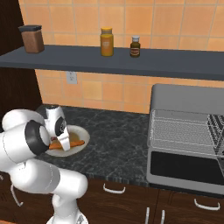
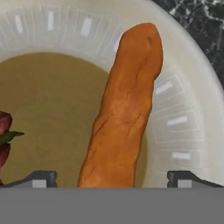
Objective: Pick up the kebab skewer and baguette bread, and place them inside the toaster oven. Close the toaster oven door and start by setting the timer.
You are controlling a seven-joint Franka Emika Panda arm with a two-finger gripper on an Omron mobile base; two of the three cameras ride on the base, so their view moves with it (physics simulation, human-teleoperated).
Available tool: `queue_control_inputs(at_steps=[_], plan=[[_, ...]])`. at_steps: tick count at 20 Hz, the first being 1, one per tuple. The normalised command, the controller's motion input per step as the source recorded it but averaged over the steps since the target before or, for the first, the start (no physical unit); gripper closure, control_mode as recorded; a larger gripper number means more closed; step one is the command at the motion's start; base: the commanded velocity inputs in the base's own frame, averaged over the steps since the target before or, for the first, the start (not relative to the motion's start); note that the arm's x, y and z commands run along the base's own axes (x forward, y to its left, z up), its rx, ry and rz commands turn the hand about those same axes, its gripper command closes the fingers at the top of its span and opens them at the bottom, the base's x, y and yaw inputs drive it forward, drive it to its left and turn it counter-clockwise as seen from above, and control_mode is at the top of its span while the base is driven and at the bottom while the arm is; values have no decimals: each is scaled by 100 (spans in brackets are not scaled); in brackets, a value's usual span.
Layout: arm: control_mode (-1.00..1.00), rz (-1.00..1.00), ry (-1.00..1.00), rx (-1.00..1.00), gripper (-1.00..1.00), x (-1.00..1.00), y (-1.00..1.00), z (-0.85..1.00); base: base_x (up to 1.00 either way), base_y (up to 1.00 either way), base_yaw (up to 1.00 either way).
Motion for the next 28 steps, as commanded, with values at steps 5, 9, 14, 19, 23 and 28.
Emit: queue_control_inputs(at_steps=[5,9,14,19,23,28], plan=[[-100,0,0,0,100,0,0,-13,0,0,0],[-100,0,-2,0,100,-2,2,0,0,0,0],[-100,0,-8,0,100,-27,-30,66,0,0,0],[-100,0,-6,0,100,-34,-98,91,0,0,0],[-100,-3,0,2,100,-17,-100,65,0,0,0],[-100,-16,0,0,100,-4,-100,54,0,0,0]])
